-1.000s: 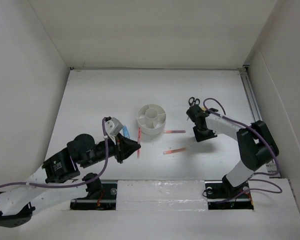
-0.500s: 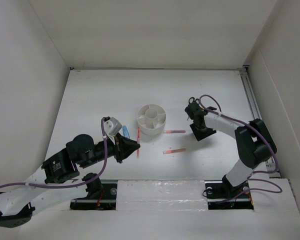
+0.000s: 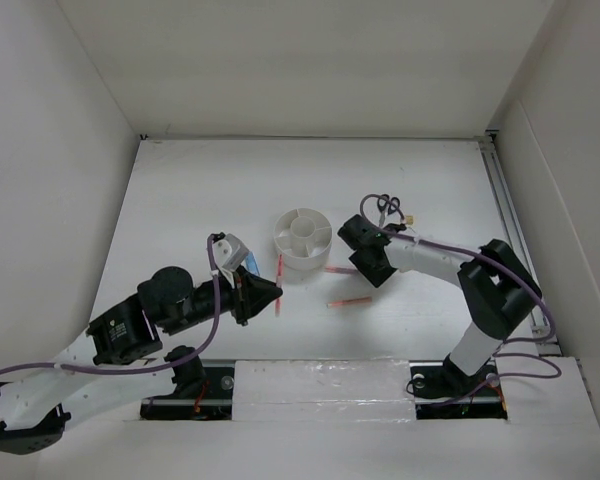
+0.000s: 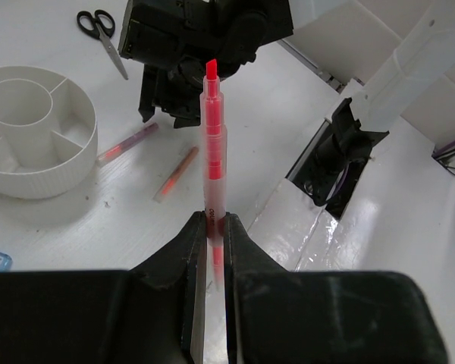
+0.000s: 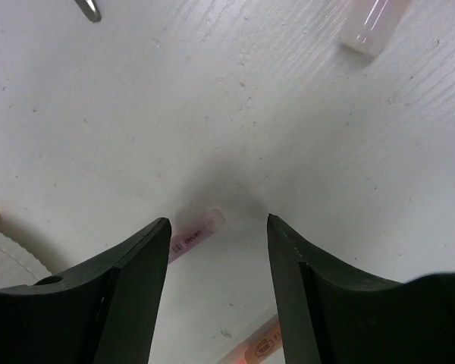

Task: Sort the stationery into containers
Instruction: Close the pen cap on the pen.

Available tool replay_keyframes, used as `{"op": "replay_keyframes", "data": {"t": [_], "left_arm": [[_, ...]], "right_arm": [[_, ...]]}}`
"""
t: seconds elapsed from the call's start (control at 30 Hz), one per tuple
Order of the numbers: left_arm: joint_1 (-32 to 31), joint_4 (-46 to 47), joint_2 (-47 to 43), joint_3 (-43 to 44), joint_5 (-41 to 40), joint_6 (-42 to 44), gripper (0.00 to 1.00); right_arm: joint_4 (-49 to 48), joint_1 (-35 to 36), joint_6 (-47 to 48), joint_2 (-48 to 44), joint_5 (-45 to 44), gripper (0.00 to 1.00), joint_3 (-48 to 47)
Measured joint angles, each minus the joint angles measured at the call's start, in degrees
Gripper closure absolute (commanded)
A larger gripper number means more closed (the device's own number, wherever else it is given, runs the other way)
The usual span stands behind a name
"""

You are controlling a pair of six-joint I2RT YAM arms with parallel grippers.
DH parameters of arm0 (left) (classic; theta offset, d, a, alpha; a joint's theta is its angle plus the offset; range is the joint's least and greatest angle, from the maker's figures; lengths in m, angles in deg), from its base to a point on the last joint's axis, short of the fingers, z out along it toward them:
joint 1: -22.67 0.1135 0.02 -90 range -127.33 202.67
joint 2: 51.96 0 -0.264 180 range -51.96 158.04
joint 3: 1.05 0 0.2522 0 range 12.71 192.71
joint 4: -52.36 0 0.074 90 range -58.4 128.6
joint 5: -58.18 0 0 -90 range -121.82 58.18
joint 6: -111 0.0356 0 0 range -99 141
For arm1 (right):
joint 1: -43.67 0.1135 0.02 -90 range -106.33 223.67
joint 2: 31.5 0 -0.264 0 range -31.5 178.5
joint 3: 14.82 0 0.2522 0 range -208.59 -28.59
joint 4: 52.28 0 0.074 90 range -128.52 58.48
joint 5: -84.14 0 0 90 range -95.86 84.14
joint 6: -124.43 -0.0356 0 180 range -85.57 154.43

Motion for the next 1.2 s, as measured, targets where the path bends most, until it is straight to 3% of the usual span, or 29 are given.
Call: {"op": "replay_keyframes", "data": {"t": [0.4,1.03,1.2], "left_arm": [[0.0,0.0,0.7,0.0,0.0,0.0,1.0],[0.0,0.0,2.1,0.0,0.0,0.0,1.0],[0.0,0.0,3.0,0.0,0.0,0.0,1.0]], "right_arm": [[1.0,3.3,-1.4,-10.5,-5.3,0.4,5.2],[-5.7,9.4,13.6,-13.2,-6.2,0.4,9.6],[-6.6,10.4,21.4,-13.4,-6.2,0.34,9.1]]}}
